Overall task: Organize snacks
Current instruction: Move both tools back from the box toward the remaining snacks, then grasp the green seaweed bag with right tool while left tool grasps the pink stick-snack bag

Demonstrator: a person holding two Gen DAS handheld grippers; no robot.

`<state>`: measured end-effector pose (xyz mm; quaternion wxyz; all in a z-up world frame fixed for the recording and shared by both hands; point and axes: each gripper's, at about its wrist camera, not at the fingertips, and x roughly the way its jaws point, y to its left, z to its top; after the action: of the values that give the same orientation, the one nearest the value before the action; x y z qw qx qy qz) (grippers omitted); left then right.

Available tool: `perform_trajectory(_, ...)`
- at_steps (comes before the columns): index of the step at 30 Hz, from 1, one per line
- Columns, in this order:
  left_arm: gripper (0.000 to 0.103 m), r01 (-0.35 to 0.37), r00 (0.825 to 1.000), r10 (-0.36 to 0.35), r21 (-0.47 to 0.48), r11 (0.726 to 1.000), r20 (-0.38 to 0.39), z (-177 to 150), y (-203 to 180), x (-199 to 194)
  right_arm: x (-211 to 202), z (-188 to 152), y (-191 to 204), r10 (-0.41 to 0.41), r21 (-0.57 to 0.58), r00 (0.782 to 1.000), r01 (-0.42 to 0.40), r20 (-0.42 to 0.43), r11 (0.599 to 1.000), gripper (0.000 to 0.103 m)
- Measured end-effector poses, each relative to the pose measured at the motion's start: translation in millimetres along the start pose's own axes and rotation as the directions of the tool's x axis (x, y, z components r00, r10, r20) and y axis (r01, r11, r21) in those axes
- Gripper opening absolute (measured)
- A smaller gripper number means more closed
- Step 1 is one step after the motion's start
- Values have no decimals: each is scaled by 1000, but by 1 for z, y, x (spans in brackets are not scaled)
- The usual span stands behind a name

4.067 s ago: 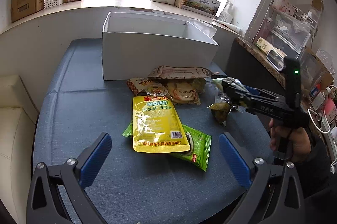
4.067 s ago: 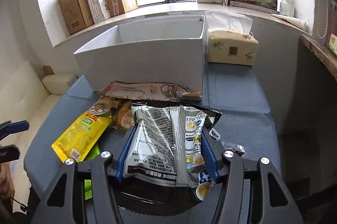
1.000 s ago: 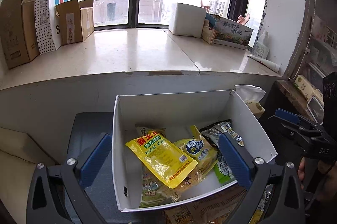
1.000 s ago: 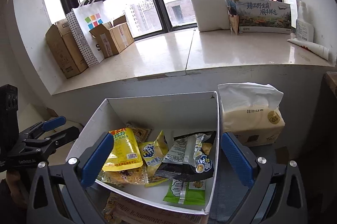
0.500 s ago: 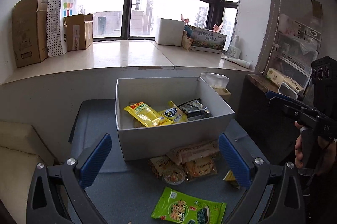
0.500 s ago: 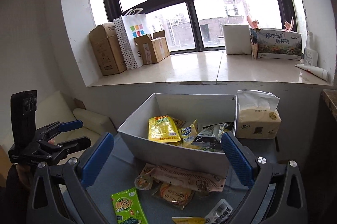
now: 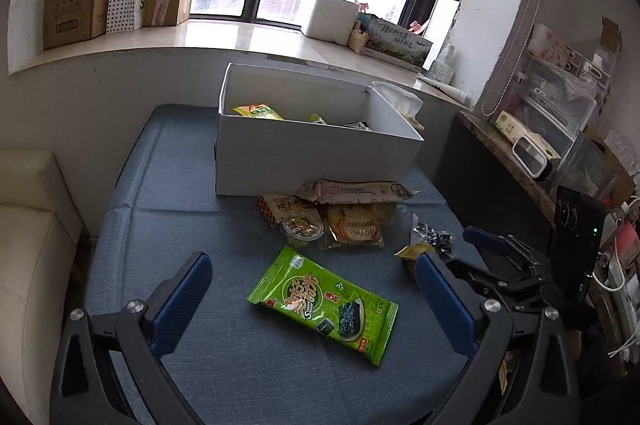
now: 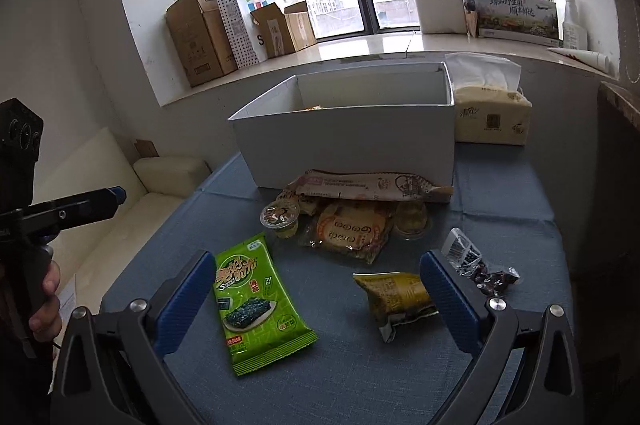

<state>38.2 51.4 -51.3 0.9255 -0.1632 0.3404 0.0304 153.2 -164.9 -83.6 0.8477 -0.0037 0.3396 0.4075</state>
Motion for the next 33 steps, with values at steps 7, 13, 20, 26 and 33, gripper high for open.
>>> perform_trajectory(7, 103, -15, 1000, 16, -47, 999, 7, -2, 17, -7, 40, -13, 37, 88, -154, 987, -109, -137, 982, 103)
perform_trajectory(13, 103, -16, 1000, 16, -72, 997, 5, -7, 31, -13, 102, -22, 65, 109, -249, 949, -186, -295, 950, 103)
perform_trajectory(20, 103, -41, 999, 41, -62, 997, 7, -11, 36, -17, 130, -31, 72, 64, -282, 935, -170, -348, 944, 96)
perform_trajectory(26, 103, -21, 1000, 22, -72, 997, 9, -10, 37, -16, 124, -31, 70, -5, -321, 945, -107, -328, 941, 69)
perform_trajectory(33, 103, -22, 1000, 22, -26, 999, 6, -13, 31, -11, 93, -30, 55, 28, -254, 952, -109, -303, 961, 67)
